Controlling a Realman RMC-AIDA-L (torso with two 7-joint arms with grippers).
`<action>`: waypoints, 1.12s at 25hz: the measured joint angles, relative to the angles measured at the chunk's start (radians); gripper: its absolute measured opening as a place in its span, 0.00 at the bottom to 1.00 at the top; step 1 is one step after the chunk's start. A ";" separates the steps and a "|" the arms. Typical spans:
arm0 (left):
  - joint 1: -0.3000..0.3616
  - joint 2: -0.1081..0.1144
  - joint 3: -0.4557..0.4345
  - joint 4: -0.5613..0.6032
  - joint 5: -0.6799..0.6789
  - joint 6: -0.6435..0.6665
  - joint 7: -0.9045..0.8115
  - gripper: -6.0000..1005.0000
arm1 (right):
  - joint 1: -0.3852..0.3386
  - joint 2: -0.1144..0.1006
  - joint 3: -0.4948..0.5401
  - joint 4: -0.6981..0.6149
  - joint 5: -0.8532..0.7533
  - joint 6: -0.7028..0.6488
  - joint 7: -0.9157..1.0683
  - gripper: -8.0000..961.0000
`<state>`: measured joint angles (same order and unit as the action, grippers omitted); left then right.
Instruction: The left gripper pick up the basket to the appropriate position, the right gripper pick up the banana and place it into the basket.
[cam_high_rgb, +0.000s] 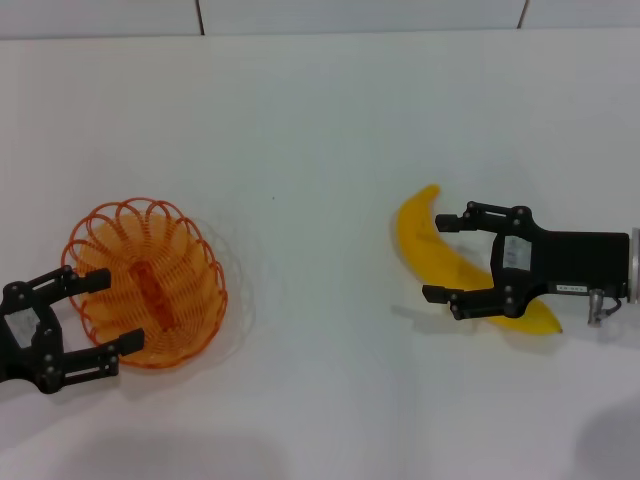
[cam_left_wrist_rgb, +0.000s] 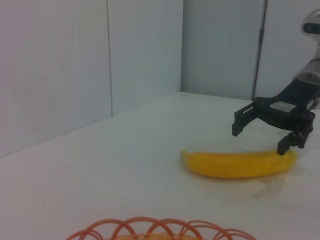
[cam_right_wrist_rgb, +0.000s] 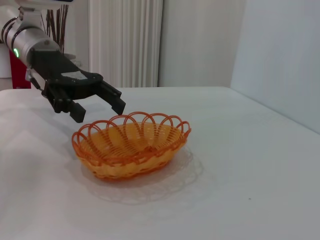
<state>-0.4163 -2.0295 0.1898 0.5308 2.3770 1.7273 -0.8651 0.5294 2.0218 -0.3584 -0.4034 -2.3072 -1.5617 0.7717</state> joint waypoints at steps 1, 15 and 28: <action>0.000 0.000 0.000 0.000 0.000 0.000 0.000 0.86 | 0.000 0.000 0.000 0.000 0.000 0.000 0.000 0.92; -0.002 0.000 -0.002 0.000 0.000 0.000 0.000 0.86 | 0.000 0.000 -0.001 0.000 0.000 0.000 0.000 0.92; 0.003 0.008 -0.093 0.055 -0.069 -0.002 -0.120 0.86 | -0.011 -0.006 0.007 0.000 0.005 -0.008 0.000 0.92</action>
<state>-0.4130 -2.0214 0.0971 0.5860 2.3084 1.7255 -0.9852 0.5185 2.0154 -0.3512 -0.4035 -2.3025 -1.5693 0.7716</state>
